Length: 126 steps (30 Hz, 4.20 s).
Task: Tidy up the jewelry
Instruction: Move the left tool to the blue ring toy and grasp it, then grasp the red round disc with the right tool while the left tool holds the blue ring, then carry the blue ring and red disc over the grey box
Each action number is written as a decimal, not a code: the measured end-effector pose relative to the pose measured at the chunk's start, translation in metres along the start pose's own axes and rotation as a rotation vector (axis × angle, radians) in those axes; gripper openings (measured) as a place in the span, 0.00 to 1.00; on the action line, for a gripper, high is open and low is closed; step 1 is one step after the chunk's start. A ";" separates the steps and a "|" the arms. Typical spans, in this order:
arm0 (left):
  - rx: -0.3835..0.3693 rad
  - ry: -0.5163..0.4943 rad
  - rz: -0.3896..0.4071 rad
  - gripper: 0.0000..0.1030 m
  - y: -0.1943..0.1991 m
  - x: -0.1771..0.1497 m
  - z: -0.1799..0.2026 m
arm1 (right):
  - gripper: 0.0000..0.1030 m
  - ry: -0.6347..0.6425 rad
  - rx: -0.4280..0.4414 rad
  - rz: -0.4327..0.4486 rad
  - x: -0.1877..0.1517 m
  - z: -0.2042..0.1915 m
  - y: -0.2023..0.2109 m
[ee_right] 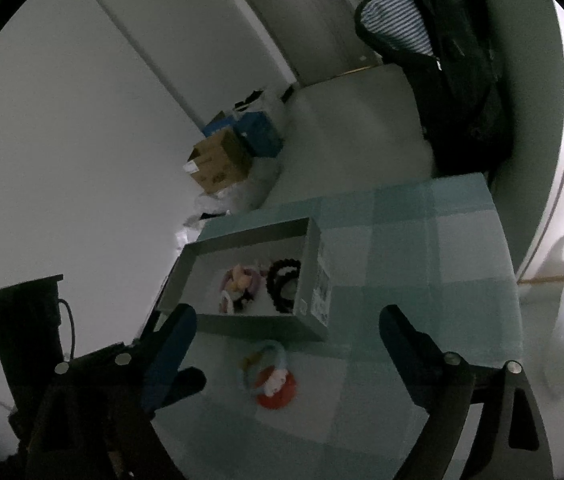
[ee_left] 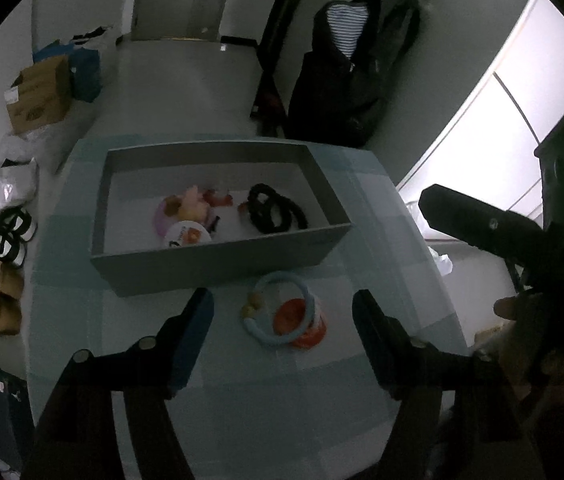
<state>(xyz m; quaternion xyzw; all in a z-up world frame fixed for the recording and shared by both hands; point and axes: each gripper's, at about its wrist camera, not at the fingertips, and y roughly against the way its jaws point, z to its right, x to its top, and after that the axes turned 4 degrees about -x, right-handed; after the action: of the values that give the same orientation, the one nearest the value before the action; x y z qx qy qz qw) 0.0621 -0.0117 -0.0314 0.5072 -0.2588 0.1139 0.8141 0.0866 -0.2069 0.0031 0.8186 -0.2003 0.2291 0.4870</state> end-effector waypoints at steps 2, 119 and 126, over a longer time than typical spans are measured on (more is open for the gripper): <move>0.007 -0.012 -0.019 0.66 -0.004 -0.003 0.003 | 0.93 -0.018 -0.003 -0.004 -0.003 0.004 0.004; 0.115 0.165 0.074 0.55 0.042 0.003 -0.065 | 0.41 0.510 -0.169 -0.242 -0.072 -0.080 -0.088; 0.113 0.163 0.077 0.55 0.042 0.004 -0.065 | 0.41 0.468 -0.110 -0.212 -0.063 -0.078 -0.076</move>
<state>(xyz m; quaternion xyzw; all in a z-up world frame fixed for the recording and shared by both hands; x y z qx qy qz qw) 0.0666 0.0649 -0.0199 0.5308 -0.2041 0.2006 0.7977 0.0635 -0.0971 -0.0537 0.7320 -0.0075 0.3485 0.5853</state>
